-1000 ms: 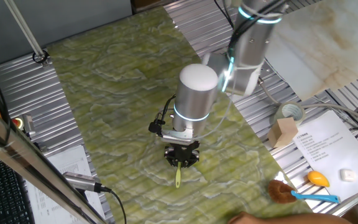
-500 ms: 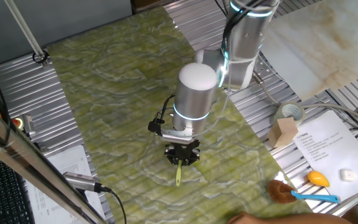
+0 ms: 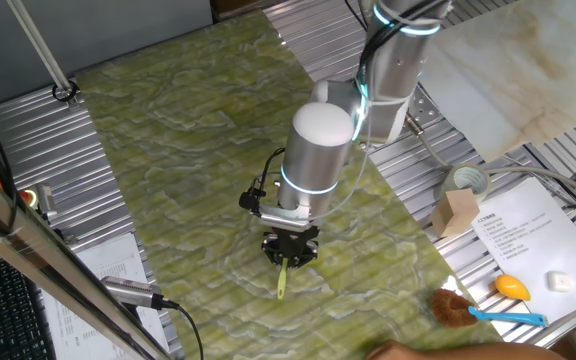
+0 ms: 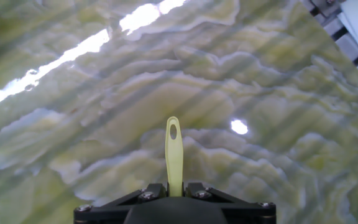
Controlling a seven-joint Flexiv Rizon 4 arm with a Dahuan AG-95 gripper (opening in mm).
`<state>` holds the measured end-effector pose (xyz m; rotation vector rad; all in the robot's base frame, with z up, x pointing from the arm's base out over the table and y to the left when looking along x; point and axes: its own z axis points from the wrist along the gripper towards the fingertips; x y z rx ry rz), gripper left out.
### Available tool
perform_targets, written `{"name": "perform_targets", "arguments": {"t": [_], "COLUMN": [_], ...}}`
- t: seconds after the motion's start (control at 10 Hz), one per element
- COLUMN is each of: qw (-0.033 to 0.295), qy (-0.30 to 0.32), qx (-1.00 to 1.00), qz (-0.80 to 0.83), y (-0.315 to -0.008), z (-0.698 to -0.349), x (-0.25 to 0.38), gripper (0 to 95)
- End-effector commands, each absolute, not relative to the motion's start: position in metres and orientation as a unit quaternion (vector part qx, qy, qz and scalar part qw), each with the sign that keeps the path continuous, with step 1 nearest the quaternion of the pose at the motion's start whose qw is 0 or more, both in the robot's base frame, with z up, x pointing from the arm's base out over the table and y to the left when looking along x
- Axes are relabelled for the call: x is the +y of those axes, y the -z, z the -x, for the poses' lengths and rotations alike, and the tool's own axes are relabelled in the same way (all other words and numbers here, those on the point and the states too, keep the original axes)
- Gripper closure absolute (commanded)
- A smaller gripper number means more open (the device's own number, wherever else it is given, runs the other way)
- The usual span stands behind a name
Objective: Scrub the table with a brush
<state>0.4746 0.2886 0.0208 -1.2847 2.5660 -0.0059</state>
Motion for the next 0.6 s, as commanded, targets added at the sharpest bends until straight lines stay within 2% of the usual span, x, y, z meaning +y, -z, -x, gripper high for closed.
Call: {"name": "perform_targets", "arguments": {"t": [0.1,0.6], "qw": [0.13,0.13], "qy": [-0.005,-0.013], "qx": [0.888,0.896], "qz": [0.441,0.424], "y": [-0.0219,-0.0219], "z": [-0.4731,-0.4731], "x": [0.29,0.2901], "gripper": [95.0,95.0]}}
